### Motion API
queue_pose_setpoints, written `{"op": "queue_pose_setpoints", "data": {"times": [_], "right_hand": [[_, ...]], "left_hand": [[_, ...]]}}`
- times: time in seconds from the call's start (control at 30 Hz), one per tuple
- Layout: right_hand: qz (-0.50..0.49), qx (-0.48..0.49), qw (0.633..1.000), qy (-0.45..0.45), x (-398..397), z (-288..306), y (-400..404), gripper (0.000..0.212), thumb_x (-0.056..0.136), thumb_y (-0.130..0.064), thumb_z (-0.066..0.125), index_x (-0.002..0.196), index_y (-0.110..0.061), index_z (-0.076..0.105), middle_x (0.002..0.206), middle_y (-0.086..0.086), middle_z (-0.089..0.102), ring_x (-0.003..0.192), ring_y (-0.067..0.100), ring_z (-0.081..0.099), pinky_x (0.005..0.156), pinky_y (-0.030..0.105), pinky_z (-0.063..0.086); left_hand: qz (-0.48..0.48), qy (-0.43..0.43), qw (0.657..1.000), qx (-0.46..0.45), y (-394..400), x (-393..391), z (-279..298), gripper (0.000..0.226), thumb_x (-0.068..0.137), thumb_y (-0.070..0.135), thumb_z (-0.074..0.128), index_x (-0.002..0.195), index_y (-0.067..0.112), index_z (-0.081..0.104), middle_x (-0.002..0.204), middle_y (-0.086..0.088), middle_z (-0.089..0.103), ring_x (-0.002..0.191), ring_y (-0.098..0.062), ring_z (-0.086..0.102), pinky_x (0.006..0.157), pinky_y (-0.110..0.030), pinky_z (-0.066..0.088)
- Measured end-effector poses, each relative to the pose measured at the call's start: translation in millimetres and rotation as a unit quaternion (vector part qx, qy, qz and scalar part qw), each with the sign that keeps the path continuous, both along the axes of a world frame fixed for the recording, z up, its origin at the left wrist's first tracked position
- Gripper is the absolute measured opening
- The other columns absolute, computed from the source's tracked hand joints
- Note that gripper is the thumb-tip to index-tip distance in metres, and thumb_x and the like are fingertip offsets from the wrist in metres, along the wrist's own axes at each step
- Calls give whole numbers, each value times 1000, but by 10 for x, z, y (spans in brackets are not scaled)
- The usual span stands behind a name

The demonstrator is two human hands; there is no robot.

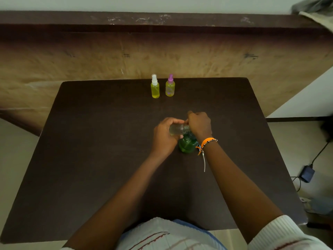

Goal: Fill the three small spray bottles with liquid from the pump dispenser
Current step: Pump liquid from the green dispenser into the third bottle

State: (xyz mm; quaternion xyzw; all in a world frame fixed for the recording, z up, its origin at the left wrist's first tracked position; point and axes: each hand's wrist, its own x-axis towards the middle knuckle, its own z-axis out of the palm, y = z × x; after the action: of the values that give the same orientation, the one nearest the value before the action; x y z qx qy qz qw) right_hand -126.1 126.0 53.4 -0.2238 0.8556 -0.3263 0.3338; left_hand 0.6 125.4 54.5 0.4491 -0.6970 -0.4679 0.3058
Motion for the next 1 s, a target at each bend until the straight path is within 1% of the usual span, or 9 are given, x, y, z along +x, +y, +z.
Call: {"op": "queue_pose_setpoints", "data": {"times": [0.13,0.3,0.4,0.5,0.67,0.8,0.83,0.93,1.0], "right_hand": [[-6,1,1000,9,1,7,8,38,92,-35,47,92,-8,74,104,13,67,95,32,61,80,33,43],[25,8,999,-33,-6,68,-14,41,84,-38,49,98,-8,72,110,15,68,102,34,62,91,39,50],[48,24,998,-45,-17,85,-40,39,82,-38,51,99,-9,72,110,14,68,102,34,61,89,39,49],[34,12,999,-41,-2,67,-16,43,82,-40,48,99,-8,72,110,14,69,101,33,62,90,39,50],[6,8,1000,-9,-4,23,1,38,89,-37,47,96,-10,73,109,13,67,101,34,61,85,35,46],[19,11,1000,-22,5,67,16,40,88,-38,47,98,-8,72,111,14,67,102,34,61,89,37,48],[26,11,999,-33,15,100,16,43,85,-40,48,99,-7,72,111,15,67,102,34,61,90,38,48],[43,22,997,-56,24,146,-18,63,64,-48,43,104,-7,71,114,16,67,103,35,61,92,40,49],[47,23,997,-58,19,126,-18,64,63,-48,43,104,-8,71,114,15,68,103,34,61,91,39,49]], "left_hand": [[3,0,1000,3,-1,-4,-3,43,61,-6,73,94,20,68,94,7,64,85,-7,59,72,-13,44],[-3,13,1000,5,4,-1,29,43,61,-7,73,94,20,67,94,7,64,86,-8,60,73,-15,45],[-3,21,1000,0,1,10,44,44,61,-7,72,93,22,66,90,12,62,84,-2,59,73,-11,45],[-2,16,1000,1,13,10,46,44,62,-7,72,93,22,66,89,16,60,84,1,58,71,-7,43],[3,1,1000,-4,22,-14,16,43,61,-8,72,95,17,68,92,8,62,80,2,56,68,-3,39],[1,-2,1000,-5,11,-16,24,42,61,-8,73,95,16,68,94,6,63,83,-2,57,68,-3,40],[1,-1,1000,-4,17,-14,38,42,61,-8,73,96,16,67,95,6,63,83,-1,56,68,-2,40],[-1,9,1000,-6,19,1,73,42,62,-8,73,96,16,67,94,8,62,82,2,56,69,-2,40],[-3,12,1000,-6,22,3,71,42,62,-8,73,96,16,67,94,8,61,83,2,56,70,-3,41]]}}
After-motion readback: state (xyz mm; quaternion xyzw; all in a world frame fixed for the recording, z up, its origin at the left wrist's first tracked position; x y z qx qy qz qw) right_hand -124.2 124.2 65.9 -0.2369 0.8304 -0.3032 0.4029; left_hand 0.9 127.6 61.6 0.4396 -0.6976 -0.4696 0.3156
